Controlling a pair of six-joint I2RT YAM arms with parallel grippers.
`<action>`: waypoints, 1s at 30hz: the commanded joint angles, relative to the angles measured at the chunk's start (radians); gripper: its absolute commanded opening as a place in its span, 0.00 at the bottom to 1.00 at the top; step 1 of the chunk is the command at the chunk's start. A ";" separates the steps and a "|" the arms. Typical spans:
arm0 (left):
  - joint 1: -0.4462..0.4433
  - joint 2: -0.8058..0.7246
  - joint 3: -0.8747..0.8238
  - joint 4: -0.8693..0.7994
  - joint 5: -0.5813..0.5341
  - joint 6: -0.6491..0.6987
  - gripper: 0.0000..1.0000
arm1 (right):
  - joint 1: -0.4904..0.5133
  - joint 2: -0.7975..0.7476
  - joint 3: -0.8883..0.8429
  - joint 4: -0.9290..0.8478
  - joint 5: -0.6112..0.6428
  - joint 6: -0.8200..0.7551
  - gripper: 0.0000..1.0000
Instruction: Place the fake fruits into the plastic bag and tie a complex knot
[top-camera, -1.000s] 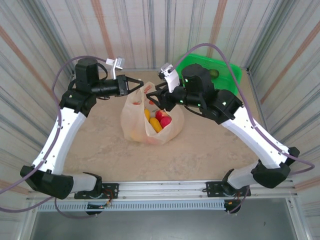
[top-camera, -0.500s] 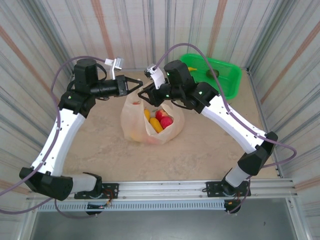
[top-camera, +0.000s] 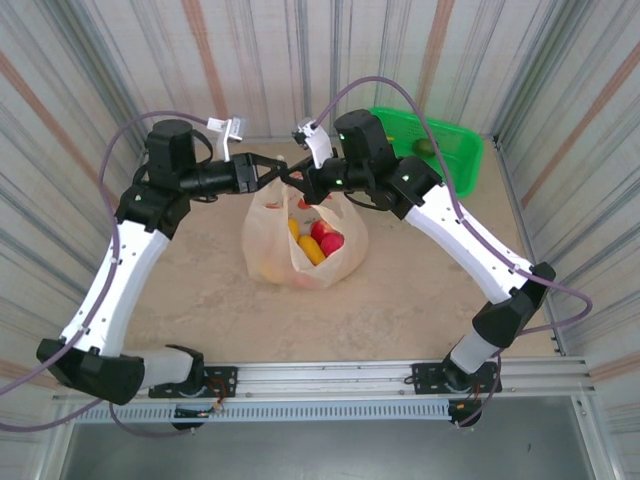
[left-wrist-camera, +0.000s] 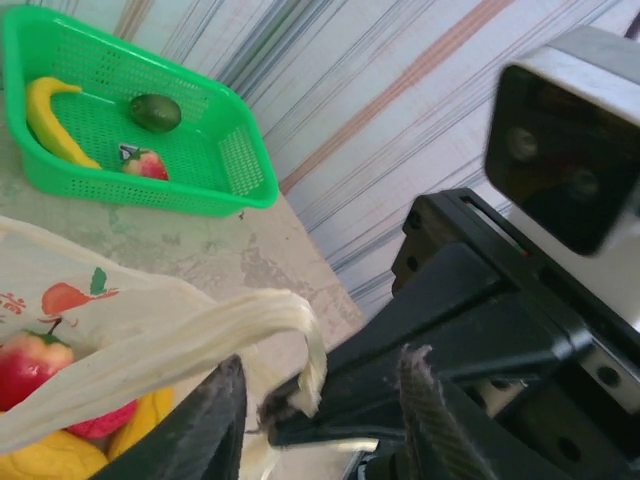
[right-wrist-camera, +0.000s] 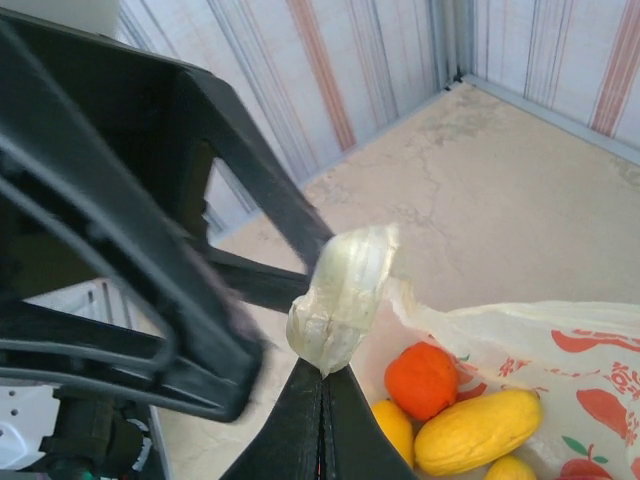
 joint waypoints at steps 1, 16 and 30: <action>0.002 -0.096 -0.011 -0.017 -0.069 0.083 0.57 | -0.024 -0.047 -0.053 0.033 -0.067 0.000 0.00; -0.074 -0.436 -0.582 0.481 -0.369 0.485 0.73 | -0.083 -0.033 0.067 0.003 -0.269 -0.005 0.00; -0.181 -0.309 -0.647 0.752 -0.338 0.663 0.84 | -0.080 -0.004 0.122 -0.097 -0.314 -0.040 0.00</action>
